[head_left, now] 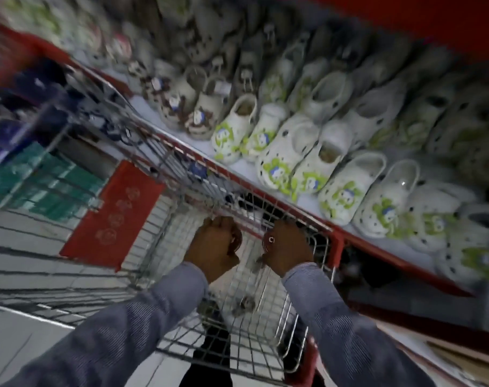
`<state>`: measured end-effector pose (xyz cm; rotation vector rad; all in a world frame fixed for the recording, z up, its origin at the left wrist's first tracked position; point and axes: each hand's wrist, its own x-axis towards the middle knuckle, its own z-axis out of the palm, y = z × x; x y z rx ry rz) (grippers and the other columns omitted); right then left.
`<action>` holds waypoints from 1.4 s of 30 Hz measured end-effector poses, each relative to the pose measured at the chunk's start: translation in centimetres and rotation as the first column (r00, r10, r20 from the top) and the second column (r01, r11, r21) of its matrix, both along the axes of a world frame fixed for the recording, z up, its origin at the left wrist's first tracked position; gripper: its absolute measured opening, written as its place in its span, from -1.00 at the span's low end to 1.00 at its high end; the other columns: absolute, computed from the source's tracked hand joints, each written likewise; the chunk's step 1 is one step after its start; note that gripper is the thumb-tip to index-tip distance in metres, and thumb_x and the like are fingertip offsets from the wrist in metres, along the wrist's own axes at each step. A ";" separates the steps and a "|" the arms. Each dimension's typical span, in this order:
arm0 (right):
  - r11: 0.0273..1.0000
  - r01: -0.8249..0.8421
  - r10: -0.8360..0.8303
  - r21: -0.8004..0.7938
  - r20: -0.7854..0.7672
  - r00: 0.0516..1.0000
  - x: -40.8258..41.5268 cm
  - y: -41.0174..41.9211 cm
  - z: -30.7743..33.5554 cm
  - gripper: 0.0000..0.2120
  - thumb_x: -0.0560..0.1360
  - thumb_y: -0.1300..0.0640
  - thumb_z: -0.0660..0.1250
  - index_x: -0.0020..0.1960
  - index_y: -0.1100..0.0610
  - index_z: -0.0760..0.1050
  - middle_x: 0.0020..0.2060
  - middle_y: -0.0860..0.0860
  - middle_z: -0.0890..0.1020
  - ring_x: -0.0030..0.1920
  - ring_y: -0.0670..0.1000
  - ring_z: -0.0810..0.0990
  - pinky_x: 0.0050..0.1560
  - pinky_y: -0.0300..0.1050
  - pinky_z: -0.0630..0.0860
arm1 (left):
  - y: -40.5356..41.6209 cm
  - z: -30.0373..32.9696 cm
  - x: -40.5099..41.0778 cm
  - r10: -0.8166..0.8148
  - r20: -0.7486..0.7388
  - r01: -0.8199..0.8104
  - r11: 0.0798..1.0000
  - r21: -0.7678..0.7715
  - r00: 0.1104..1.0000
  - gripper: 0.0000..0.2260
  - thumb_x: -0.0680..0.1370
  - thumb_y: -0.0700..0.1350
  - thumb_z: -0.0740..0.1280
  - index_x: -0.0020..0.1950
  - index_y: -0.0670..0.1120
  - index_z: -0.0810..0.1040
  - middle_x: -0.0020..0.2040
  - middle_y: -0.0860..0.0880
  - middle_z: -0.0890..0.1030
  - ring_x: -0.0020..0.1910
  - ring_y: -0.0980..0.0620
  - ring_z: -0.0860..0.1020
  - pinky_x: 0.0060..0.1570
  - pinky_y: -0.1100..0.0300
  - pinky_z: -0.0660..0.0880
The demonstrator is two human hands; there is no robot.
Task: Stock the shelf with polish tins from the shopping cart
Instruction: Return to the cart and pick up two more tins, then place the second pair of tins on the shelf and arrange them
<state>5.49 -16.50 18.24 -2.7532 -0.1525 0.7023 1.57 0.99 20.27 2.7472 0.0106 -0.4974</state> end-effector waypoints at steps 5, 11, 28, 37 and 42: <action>0.985 0.033 -0.059 0.171 0.154 0.986 2.6 -0.8 10.1 -0.50 0.25 -0.02 0.50 0.10 0.17 0.46 0.07 0.18 0.48 0.10 0.26 0.51 0.02 0.08 0.57 | 1.3 6.6 2.5 0.018 0.138 -0.010 0.998 -0.056 0.990 -0.34 0.16 0.14 0.42 0.21 -0.05 0.46 0.09 -0.07 0.61 0.09 -0.13 0.58 0.06 0.00 0.58; 0.968 -0.024 -0.079 0.250 0.397 0.914 6.9 -2.7 24.7 -0.55 -0.03 -0.08 0.47 -0.19 0.01 0.47 -0.07 0.13 0.56 -0.08 0.20 0.58 -0.19 -0.05 0.55 | -0.6 22.2 7.3 -0.064 0.344 0.078 0.997 -0.027 0.937 -0.44 0.16 0.10 0.50 0.12 -0.05 0.54 0.05 -0.05 0.53 0.05 -0.06 0.53 0.04 0.14 0.53; 0.957 0.108 -0.234 0.269 0.497 0.835 18.6 -7.1 35.2 -0.49 0.17 0.00 0.55 0.07 0.11 0.55 0.07 0.12 0.51 0.08 0.16 0.56 0.03 -0.07 0.56 | -7.2 34.4 23.2 -0.114 0.480 0.166 0.984 -0.068 0.870 -0.41 0.23 -0.10 0.59 0.24 -0.09 0.54 0.19 -0.10 0.62 0.20 -0.10 0.58 0.18 0.18 0.51; 0.935 0.108 -0.263 0.338 0.455 0.851 20.1 -7.6 32.1 -0.50 0.44 0.07 0.37 0.35 0.08 0.39 0.35 0.10 0.42 0.32 0.13 0.47 0.31 -0.13 0.40 | -7.0 29.8 29.4 -0.269 0.336 0.281 0.959 0.012 0.903 -0.28 0.12 0.18 0.49 0.29 0.13 0.50 0.19 -0.02 0.65 0.18 -0.03 0.60 0.21 0.04 0.58; 0.939 0.099 -0.244 0.331 0.435 0.867 20.5 -8.3 32.3 -0.46 0.39 0.09 0.43 0.34 0.09 0.41 0.33 0.09 0.45 0.30 0.11 0.49 0.31 -0.13 0.43 | -6.8 30.9 29.1 -0.287 0.325 0.307 0.952 -0.011 0.901 -0.28 0.19 0.08 0.56 0.34 0.12 0.49 0.24 0.00 0.63 0.21 -0.01 0.59 0.27 0.10 0.54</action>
